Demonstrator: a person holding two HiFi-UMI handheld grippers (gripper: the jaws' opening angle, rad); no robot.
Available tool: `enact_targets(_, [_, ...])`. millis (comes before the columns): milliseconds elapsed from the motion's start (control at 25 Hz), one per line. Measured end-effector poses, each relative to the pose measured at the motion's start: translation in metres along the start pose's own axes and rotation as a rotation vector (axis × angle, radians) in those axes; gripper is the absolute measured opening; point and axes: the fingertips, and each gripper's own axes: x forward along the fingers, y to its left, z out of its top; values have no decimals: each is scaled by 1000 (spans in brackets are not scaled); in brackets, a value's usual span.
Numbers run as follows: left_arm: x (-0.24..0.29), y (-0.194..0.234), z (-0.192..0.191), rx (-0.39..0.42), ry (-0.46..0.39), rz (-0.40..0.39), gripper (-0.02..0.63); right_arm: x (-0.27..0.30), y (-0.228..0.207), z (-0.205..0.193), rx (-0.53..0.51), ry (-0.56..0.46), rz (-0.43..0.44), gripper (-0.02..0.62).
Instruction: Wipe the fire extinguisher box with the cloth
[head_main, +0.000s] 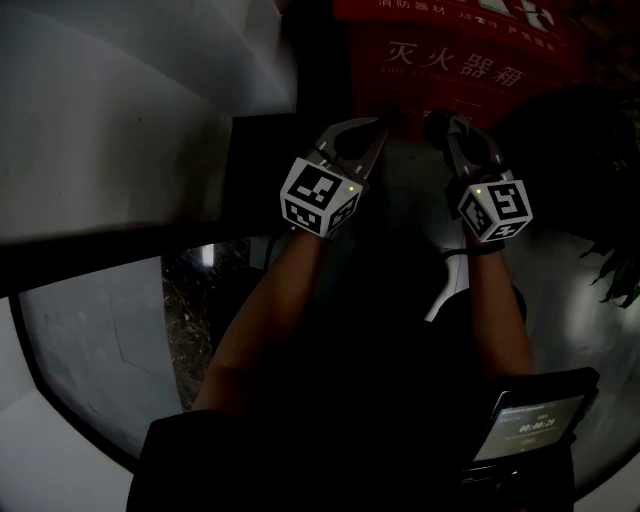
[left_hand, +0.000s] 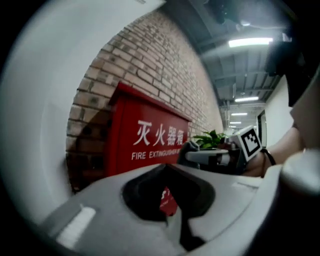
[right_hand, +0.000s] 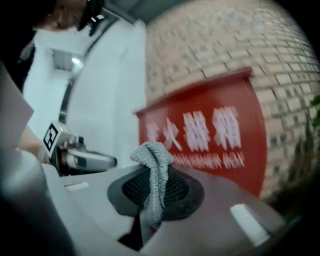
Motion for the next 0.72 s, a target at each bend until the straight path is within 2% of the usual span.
enact_targets(120, [-17, -21, 23, 48, -60, -20, 0, -6, 38, 41, -65, -73, 83, 35])
enact_targets(240, [-28, -24, 23, 80, -74, -16, 0, -12, 62, 52, -115, -91, 150, 35])
enact_targets(320, [-28, -22, 21, 92, -77, -20, 0, -16, 63, 56, -109, -113, 163, 35])
enact_targets(520, [-12, -22, 10, 85, -78, -66, 0, -9, 53, 28, -57, -97, 175, 37])
enact_targets(640, [-5, -18, 2, 130, -56, -59, 0, -6, 53, 4, -72, -36, 199, 37])
enact_targets(720, [-6, -12, -4, 114, -52, -47, 0, -3, 54, 3, -68, -56, 224, 37])
